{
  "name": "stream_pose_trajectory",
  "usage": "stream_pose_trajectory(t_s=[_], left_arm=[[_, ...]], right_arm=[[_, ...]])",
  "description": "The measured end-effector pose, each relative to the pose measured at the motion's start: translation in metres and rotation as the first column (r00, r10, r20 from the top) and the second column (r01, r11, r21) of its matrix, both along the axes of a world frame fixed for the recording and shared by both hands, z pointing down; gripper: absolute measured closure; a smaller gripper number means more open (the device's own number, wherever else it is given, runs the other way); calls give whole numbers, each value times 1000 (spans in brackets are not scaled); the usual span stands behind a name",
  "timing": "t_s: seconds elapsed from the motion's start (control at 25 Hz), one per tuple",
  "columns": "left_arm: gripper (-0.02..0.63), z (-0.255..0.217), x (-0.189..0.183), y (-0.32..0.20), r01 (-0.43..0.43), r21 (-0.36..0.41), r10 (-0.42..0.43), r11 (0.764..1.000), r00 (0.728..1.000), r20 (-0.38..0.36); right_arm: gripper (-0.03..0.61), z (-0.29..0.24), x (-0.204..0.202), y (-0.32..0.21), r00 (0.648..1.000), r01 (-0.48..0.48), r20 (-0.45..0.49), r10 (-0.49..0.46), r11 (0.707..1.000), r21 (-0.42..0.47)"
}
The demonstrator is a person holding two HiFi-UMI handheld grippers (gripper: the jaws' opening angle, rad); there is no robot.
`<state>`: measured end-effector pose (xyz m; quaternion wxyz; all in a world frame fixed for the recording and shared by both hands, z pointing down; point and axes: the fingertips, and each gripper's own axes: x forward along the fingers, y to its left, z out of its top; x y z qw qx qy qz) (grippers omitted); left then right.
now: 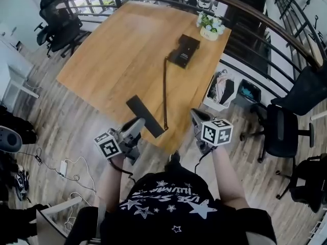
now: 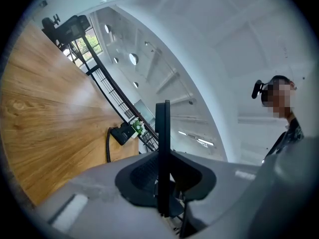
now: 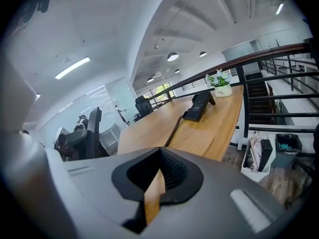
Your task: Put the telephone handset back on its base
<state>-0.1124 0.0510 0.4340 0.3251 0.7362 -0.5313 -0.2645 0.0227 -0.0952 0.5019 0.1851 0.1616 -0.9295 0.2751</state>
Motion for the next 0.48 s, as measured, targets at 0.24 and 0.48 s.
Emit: stream_pose_trajectory(t_s=[0.24,0.48], left_arm=[[538,6,-7,-35,27,-33,-27,999,1000,12],[538,11,-17,-46,33,-62,-33,998,999,3]], right_arm=[[575,9,-25,-32,998,63,10,-63,998,-20],[575,20,-37,-46,998,59,23,-58,996,-62]])
